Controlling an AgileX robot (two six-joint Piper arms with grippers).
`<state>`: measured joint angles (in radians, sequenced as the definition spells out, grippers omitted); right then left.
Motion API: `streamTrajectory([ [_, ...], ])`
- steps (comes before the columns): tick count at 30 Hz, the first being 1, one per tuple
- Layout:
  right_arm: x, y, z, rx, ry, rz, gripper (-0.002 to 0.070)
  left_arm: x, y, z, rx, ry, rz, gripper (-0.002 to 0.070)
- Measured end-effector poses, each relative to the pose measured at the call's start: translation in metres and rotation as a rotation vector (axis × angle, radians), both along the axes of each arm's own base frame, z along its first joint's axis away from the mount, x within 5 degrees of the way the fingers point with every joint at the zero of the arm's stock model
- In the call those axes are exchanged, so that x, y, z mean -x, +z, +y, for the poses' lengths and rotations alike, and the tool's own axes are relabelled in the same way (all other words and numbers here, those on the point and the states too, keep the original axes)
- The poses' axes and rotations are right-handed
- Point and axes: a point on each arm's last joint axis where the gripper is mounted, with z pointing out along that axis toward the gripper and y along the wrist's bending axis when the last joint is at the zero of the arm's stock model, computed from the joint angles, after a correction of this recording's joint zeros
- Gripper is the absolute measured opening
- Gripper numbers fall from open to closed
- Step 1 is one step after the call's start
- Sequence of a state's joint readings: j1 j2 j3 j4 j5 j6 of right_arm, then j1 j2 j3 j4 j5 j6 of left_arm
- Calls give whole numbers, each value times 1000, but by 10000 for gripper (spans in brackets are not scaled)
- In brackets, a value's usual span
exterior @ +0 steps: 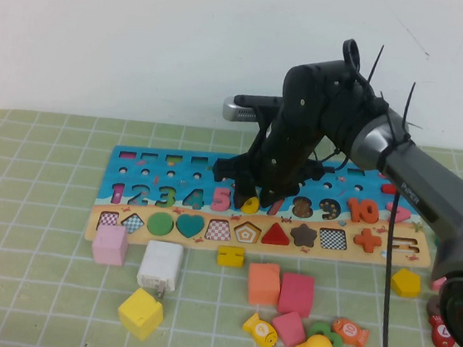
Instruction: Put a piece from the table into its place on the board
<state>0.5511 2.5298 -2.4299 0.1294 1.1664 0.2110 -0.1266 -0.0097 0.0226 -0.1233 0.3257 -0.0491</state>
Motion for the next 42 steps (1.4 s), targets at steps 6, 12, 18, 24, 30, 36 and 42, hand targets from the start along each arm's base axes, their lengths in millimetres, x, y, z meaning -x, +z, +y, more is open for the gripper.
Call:
streamTrajectory([
  [6,-1,1,1,-9,-11,-9,398,0,0,0,0,0,0,-1],
  [12,-4,8,2,-30,-21,-35,403,0,0,0,0,0,0,-1],
  [18,-3,39,2,-46,18,-84,395,0,0,0,0,0,0,-1],
  [24,3,82,5,-139,118,-195,190,0,0,0,0,0,0,-1],
  [30,16,127,1,-199,177,-280,16,0,0,0,0,0,0,-1],
  [36,28,161,-5,-226,199,-345,0,0,0,0,-2,-1,0,-1],
  [42,46,207,-18,-264,216,-434,-1,0,0,0,-2,-1,0,-1],
])
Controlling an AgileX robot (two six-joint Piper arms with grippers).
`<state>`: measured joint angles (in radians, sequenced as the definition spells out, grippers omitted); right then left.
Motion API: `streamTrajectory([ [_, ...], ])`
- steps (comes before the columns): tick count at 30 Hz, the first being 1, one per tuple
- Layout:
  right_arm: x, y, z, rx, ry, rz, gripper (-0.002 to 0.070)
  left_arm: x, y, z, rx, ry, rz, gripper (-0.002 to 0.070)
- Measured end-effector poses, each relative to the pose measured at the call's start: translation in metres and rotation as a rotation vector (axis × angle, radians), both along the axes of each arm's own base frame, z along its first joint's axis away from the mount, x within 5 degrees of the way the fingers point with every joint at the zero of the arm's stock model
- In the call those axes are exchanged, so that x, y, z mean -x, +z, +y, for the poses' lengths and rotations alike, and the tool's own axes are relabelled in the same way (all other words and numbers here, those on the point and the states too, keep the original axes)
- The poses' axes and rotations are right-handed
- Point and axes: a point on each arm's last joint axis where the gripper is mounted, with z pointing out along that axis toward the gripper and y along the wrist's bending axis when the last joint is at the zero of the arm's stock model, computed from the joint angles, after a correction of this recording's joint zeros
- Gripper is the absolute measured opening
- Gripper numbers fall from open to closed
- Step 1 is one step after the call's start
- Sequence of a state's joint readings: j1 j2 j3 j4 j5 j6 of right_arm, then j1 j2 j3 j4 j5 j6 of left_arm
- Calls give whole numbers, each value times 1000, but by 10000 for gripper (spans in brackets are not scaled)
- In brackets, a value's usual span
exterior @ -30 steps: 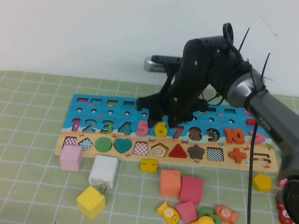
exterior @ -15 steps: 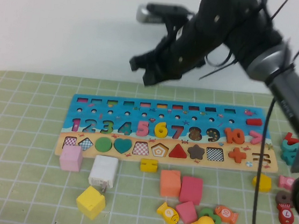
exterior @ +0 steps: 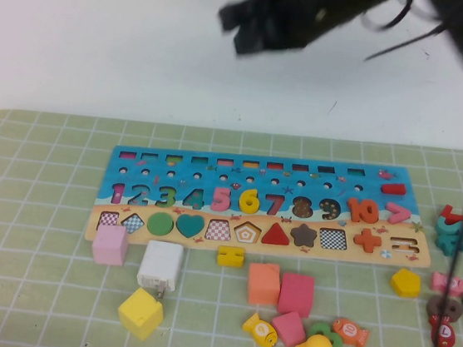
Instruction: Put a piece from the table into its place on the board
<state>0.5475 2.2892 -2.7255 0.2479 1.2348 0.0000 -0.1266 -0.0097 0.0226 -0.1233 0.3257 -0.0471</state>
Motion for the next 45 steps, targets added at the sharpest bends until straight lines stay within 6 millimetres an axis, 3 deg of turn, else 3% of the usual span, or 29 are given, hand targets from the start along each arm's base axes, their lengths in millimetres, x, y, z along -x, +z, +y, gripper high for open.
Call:
streamTrajectory([
  [6,25,63,-38,-69,-42,-111,-1,0,0,0,0,0,0,-1],
  [12,61,109,-75,-79,-70,-183,-1,0,0,0,0,0,0,-1],
  [16,90,124,-94,-32,-87,-202,-1,0,0,0,0,0,0,-1],
  [23,150,129,-127,47,-73,-198,-1,0,0,0,0,0,0,-1],
  [31,229,109,-169,28,-97,-256,-1,0,0,0,0,0,0,-1],
  [41,296,17,-206,40,-113,-267,-1,0,0,0,2,1,0,-1],
  [45,320,-9,-218,42,-114,-271,-1,0,0,0,2,1,0,-1],
])
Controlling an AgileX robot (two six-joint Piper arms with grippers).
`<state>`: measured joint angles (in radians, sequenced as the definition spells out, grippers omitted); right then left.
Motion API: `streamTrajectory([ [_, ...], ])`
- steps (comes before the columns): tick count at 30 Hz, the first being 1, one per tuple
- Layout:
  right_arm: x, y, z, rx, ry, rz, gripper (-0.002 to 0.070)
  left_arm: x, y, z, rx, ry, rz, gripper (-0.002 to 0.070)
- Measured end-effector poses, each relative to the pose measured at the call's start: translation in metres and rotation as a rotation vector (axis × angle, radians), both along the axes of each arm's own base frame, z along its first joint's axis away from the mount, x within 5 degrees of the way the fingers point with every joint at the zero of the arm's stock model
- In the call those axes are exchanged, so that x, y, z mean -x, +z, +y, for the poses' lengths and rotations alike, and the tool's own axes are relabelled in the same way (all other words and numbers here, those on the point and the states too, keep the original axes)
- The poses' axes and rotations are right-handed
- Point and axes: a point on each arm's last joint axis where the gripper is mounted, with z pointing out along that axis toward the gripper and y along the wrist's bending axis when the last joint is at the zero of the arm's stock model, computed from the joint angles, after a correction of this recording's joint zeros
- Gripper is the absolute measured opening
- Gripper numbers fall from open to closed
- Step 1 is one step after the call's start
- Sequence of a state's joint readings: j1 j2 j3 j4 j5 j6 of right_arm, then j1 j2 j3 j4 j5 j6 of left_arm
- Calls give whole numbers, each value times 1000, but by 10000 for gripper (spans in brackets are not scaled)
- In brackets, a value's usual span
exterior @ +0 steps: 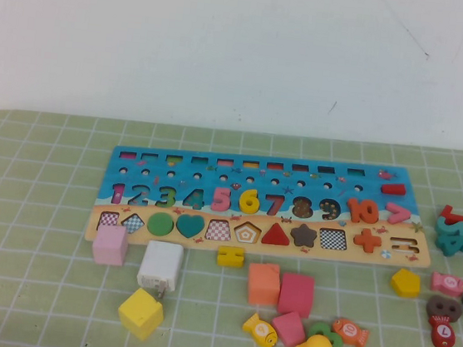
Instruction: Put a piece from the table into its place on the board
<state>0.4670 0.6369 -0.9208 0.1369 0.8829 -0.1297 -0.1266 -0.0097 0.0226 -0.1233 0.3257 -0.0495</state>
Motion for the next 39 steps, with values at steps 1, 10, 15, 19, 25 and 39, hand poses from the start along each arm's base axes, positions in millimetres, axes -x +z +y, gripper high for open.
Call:
streamTrajectory([
  [1,6,-5,-3,3,1,4,-1,0,0,0,0,0,0,-1],
  [10,35,-45,-32,164,-82,31,-1,0,0,0,0,0,0,-1],
  [15,38,-61,-35,92,-95,-123,-1,0,0,0,0,0,0,-1],
  [19,37,-88,-33,25,-95,-230,-1,0,0,0,0,0,0,-1],
  [25,26,-130,-27,-64,-97,-394,-1,0,0,0,0,0,0,-1],
  [39,19,-167,-45,-115,-438,-494,-1,0,0,0,-2,-1,0,-1],
])
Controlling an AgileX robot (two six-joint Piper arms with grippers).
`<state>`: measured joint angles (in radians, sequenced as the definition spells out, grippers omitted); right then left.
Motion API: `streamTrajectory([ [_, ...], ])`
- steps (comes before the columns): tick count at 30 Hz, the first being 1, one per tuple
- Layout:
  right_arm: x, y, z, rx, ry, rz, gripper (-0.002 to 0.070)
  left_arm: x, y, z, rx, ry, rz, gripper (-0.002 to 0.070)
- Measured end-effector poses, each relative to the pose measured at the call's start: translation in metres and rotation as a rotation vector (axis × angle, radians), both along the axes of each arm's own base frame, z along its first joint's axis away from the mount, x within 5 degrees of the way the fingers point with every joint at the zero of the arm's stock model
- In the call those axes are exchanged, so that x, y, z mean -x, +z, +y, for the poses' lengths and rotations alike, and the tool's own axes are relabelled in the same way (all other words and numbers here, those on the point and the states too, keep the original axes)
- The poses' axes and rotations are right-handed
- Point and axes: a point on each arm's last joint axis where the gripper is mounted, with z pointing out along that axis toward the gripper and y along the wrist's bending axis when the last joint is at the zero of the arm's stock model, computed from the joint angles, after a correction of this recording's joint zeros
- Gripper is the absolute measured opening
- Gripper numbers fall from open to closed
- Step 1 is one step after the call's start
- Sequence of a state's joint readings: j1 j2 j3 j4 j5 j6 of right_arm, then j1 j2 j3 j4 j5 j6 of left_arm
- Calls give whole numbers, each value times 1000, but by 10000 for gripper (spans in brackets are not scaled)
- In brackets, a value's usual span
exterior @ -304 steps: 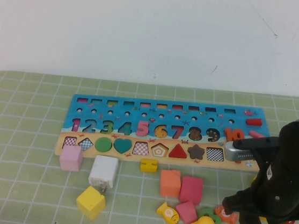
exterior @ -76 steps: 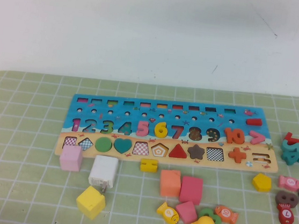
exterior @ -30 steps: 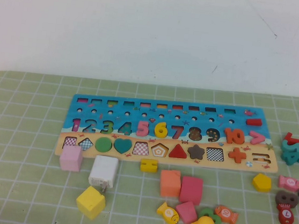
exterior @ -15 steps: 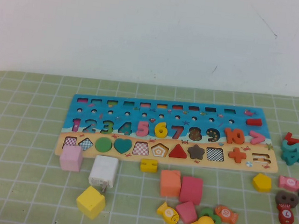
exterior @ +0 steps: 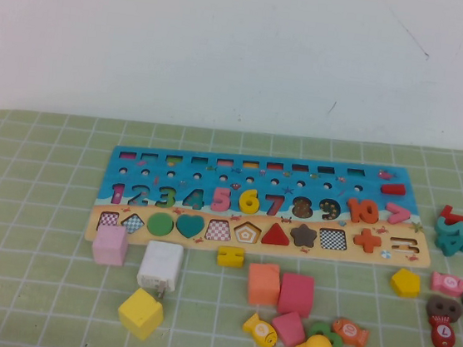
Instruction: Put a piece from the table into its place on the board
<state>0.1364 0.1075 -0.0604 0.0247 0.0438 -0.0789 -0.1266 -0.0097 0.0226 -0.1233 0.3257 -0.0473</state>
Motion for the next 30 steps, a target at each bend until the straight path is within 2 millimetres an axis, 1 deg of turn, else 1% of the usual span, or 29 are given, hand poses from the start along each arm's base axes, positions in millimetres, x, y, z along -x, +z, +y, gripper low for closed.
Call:
streamTrajectory([
  [5,6,-2,-13,8,-208,-6,-1,0,0,0,0,0,0,-1],
  [8,10,-6,-15,7,-265,14,-1,0,0,0,0,0,0,-1],
  [9,11,-8,-16,7,-270,21,-1,0,0,0,0,0,0,-1],
  [16,8,-36,-14,-41,-249,131,-1,0,0,0,0,0,0,-1],
  [23,8,-39,-10,-93,-167,153,-1,0,0,0,0,0,0,-1],
  [30,10,-47,-10,-110,-171,249,-1,0,0,0,2,1,0,-1],
])
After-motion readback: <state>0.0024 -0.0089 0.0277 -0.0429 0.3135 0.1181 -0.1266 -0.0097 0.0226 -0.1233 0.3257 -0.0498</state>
